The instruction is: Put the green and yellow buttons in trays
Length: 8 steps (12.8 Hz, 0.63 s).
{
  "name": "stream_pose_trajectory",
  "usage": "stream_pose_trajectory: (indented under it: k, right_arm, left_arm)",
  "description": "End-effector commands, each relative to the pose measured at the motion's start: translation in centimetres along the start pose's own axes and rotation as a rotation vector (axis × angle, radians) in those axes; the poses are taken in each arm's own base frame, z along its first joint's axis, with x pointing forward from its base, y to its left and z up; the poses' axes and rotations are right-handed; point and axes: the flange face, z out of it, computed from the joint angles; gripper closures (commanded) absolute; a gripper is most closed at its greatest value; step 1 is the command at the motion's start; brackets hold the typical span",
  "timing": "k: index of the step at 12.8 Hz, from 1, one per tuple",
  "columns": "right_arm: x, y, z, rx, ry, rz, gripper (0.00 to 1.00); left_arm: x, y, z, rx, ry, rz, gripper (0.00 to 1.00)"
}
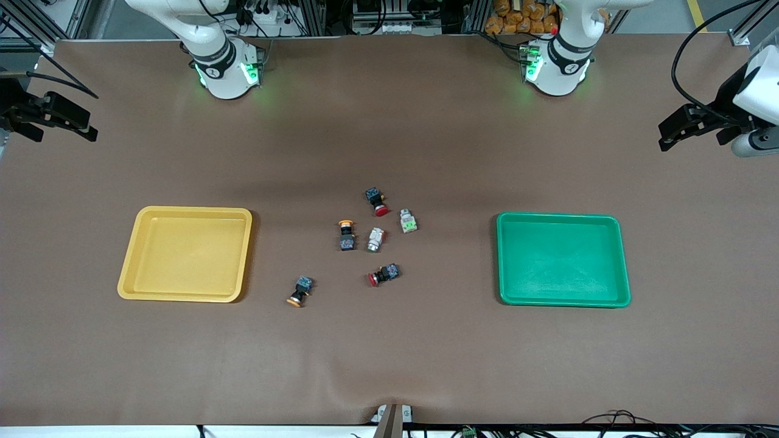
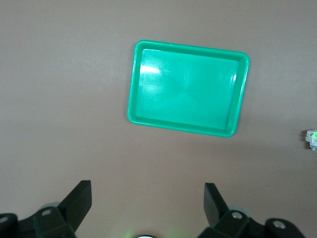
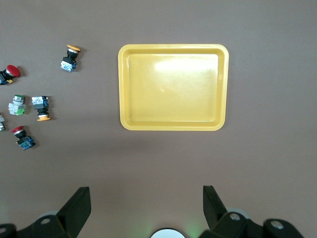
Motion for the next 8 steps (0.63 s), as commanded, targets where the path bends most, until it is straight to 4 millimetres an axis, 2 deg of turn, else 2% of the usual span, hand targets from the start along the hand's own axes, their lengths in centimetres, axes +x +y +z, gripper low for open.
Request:
stream_pose_trajectory:
  k: [1, 8]
  right_arm:
    - [-0.18, 0.34, -0.19, 0.002, 0.001, -0.002, 0.00]
    - [-0.21, 0.42, -0.17, 0.002, -0.002, 0.005, 0.00]
  left_arm:
    - [-0.45, -0.13, -0.64, -0.017, -0.006, 0.012, 0.00]
    - [0.12, -0.17, -0.72, -0.014, -0.029, 0.007, 0.00]
